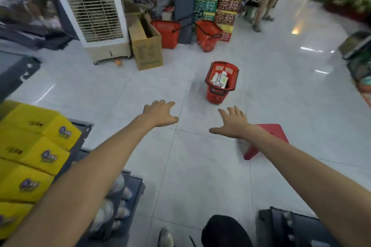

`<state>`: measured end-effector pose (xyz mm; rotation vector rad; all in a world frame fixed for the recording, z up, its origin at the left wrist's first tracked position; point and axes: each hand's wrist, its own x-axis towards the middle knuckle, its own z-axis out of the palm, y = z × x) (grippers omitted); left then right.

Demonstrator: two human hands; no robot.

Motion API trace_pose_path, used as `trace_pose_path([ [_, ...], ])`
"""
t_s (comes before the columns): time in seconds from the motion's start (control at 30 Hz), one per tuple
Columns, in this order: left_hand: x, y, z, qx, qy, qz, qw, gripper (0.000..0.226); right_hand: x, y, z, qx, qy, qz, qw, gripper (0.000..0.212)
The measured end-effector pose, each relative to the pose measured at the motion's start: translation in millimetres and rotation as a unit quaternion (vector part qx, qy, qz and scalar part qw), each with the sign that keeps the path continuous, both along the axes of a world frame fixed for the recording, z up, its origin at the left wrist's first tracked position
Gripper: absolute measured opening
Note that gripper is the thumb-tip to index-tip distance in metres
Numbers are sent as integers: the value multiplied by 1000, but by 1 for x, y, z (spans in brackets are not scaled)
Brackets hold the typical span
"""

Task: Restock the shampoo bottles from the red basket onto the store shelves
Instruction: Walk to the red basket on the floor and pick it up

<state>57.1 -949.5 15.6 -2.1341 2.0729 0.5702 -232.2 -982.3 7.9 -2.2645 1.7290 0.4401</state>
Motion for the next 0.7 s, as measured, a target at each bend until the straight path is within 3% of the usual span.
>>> trace_pose_path([
  [0.3, -46, -175, -17, 11, -17, -91, 996, 81, -62, -127, -13, 5, 7, -111, 994, 106],
  [0.7, -110, -413, -20, 28, -37, -79, 996, 81, -132, -361, -26, 32, -12, -125, 992, 105],
])
